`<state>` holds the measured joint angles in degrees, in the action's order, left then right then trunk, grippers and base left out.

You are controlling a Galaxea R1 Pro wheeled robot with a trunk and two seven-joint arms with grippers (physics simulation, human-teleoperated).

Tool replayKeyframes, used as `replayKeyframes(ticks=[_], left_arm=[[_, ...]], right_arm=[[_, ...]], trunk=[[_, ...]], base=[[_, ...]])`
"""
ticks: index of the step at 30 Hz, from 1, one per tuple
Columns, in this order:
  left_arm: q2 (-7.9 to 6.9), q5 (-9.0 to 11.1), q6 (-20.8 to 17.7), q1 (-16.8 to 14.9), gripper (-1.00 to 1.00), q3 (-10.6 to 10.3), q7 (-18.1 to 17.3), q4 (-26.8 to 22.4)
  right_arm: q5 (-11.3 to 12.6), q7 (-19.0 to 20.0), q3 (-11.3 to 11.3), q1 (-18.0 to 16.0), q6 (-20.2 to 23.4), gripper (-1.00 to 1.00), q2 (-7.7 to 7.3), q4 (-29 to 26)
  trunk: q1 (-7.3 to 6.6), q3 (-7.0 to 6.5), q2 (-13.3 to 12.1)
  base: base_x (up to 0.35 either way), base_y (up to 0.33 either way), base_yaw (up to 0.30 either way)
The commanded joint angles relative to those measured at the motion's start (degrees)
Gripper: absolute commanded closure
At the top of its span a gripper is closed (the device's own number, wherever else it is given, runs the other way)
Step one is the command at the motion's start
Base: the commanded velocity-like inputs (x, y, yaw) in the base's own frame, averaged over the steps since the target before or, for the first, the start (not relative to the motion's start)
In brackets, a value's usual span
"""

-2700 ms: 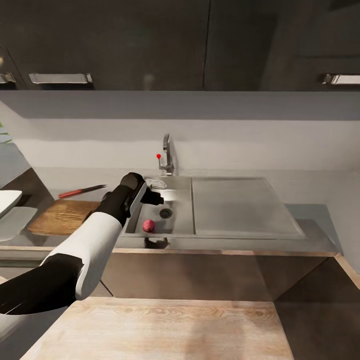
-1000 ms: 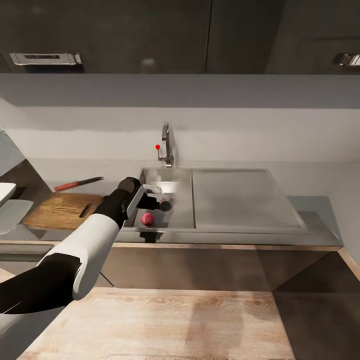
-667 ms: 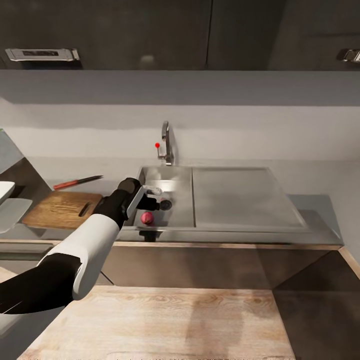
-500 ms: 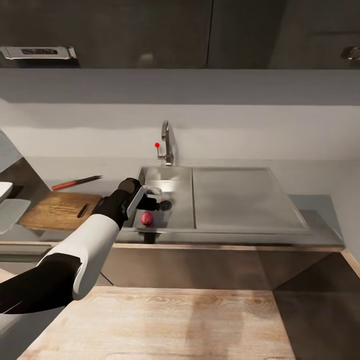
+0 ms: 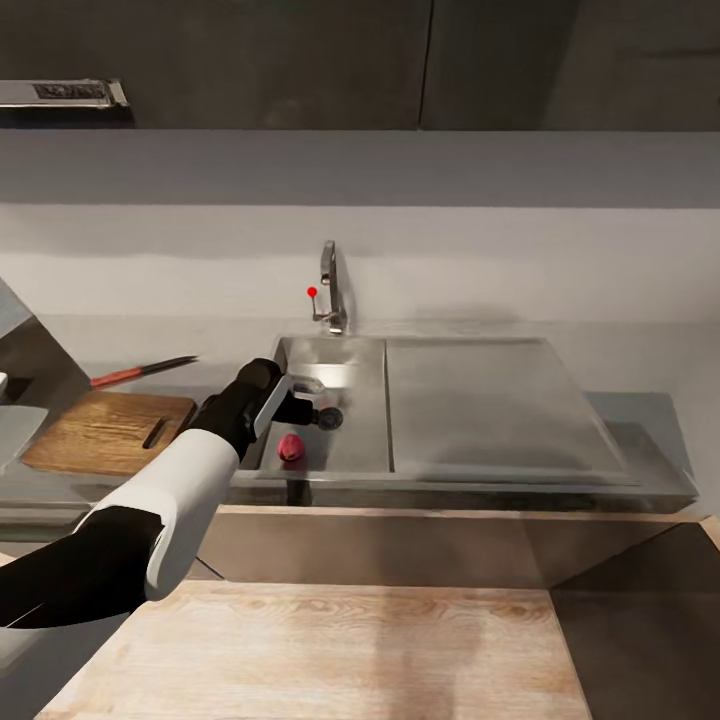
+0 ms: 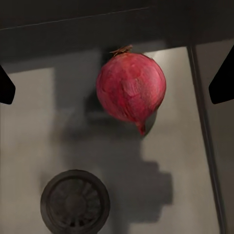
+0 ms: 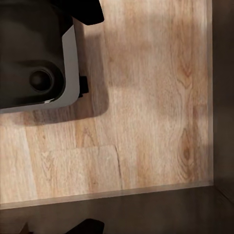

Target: In the kitchen, take the Vidalia onion out of the sink, dice it on the chopping board with the paring knife, put the diced onion into the bowl on the countertop, then place both the paring knife and the chopping board into the sink.

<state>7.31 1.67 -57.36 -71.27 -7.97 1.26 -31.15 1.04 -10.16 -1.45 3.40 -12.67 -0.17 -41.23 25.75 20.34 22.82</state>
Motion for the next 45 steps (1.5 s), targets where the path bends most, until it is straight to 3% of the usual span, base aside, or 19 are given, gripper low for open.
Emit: replayKeyframes(ticks=[1,45], left_arm=[[-0.02,0.17,-0.21,-0.06,-1.00,-0.20,0.14,-0.01],[-0.08,0.17,-0.21,-0.01,-1.00,-0.29,0.06,1.26]], right_arm=[[0.11,-0.12,0.04,0.02,-0.08,-1.00,-0.01,-0.08],[0.11,-0.12,0.04,0.02,-0.07,-1.00,-0.03,-0.08]], trunk=[[0.03,0.16,0.10],[0.03,4.10,0.10]], base=[[0.019,0.000,0.000],[0.001,0.001,0.000]])
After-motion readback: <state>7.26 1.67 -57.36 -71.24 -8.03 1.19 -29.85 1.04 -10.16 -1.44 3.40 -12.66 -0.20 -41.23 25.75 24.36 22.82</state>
